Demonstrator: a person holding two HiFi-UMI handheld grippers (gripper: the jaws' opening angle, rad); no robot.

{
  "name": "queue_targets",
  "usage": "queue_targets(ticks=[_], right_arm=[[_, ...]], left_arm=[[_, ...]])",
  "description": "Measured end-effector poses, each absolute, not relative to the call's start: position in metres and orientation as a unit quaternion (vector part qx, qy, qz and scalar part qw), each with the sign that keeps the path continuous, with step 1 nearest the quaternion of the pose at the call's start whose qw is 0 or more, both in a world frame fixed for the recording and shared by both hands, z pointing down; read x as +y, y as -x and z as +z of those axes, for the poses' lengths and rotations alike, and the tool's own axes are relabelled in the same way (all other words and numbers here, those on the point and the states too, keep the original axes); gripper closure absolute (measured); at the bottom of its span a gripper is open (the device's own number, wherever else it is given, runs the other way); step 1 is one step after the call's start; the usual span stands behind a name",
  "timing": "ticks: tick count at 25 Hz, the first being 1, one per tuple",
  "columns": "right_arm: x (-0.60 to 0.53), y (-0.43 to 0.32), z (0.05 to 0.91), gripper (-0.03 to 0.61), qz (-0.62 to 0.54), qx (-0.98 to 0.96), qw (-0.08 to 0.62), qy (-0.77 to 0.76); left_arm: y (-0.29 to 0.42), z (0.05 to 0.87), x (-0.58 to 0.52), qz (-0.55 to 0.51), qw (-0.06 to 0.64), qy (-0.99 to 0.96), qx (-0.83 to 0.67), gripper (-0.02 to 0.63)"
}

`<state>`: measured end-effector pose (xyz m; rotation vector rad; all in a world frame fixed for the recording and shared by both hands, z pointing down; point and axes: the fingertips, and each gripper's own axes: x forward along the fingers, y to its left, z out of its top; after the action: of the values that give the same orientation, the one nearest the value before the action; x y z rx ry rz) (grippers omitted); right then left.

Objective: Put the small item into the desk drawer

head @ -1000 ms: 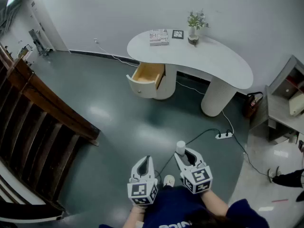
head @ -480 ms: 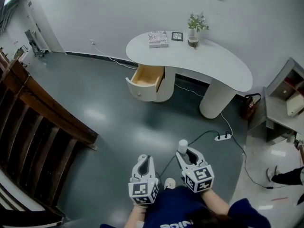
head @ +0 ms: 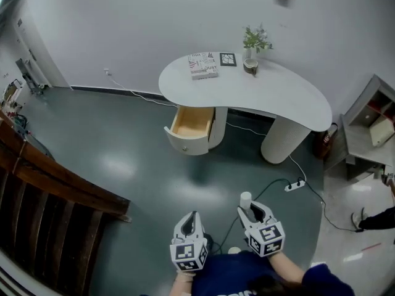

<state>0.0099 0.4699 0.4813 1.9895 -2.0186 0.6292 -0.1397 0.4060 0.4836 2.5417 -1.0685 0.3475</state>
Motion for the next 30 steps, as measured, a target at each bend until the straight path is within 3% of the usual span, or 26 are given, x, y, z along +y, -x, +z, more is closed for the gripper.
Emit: queue_targets(ticks=[10,30], right_arm=[[0.374,0.005,0.476,0.434,0.205,-0.656,0.147,-0.711],[0.298,0.031,0.486,0.434,0.209,-0.661,0.135,-0.708]], left_arm=[[0.139,0.47,0.301,0.116,0.163,-0.926,-0.321,0.609],[0.152,0.483,0.234,0.126,0.164,-0.93,-0.304,0.609]])
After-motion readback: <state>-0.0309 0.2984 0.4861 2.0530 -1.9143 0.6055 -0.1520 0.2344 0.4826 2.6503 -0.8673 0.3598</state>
